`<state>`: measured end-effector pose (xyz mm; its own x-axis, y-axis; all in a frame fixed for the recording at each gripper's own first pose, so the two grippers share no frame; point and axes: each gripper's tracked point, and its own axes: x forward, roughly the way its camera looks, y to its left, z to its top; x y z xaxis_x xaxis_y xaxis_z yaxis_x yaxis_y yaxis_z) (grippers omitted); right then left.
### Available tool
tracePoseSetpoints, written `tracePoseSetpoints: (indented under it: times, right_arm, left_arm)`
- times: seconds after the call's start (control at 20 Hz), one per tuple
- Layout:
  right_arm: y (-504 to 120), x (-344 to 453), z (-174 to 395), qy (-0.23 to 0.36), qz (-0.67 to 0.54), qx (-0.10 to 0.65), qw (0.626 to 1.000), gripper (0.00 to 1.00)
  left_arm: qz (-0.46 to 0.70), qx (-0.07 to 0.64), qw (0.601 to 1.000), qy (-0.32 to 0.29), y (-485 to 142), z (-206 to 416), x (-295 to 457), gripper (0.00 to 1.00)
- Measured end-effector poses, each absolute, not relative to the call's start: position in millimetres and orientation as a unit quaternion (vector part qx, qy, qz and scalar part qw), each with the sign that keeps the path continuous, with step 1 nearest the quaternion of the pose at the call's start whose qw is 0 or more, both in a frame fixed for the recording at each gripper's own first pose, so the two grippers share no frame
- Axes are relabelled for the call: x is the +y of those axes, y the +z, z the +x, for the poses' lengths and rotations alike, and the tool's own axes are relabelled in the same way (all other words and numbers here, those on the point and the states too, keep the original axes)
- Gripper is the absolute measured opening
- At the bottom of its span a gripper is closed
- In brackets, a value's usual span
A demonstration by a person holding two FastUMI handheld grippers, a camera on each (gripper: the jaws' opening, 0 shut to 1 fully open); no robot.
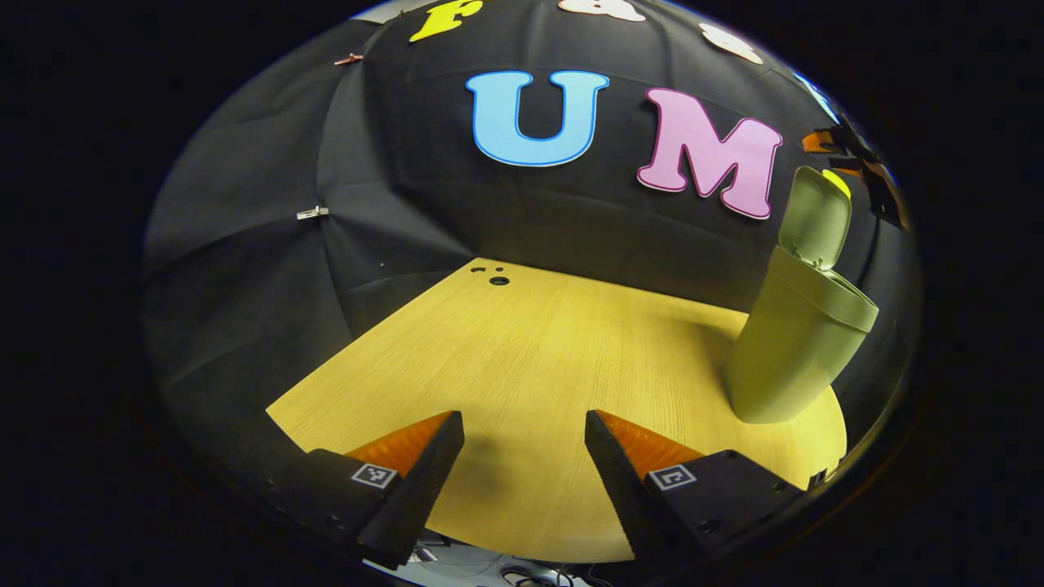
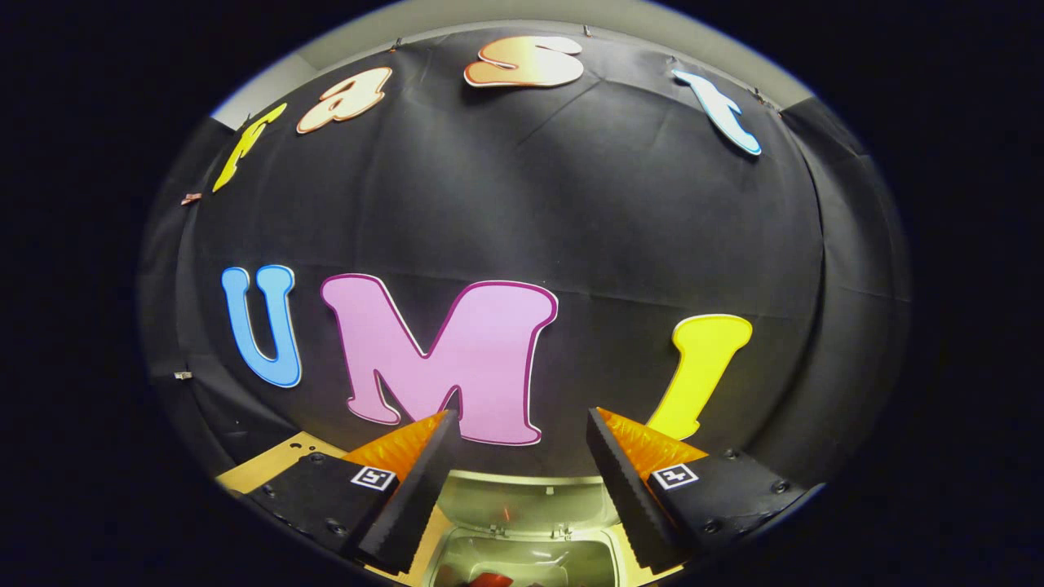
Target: Press the lid of the desktop garbage bin to open it, pick up the crumpled paper on the desktop and throw it into the bin, then pick up the pop can on the desktop and drop it into the bin, and finally close the garbage bin lid.
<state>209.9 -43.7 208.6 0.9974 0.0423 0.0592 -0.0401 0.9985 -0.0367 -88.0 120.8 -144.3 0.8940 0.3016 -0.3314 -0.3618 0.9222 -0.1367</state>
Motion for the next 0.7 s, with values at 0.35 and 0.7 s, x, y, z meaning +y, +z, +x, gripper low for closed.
tracePoseSetpoints:
  times: [0.35, 0.7]
  right_arm:
    - [173, -55, 237, 0.008, -0.016, 0.029, 0.999, 0.98]
    - [165, -52, 230, 0.018, -0.010, 0.045, 0.999, 0.98]
  left_arm:
    - [-0.104, 0.159, 0.964, 0.188, -150, -94, 123, 0.96]
    - [-0.096, 0.162, 0.965, 0.184, -152, -97, 119, 0.96]
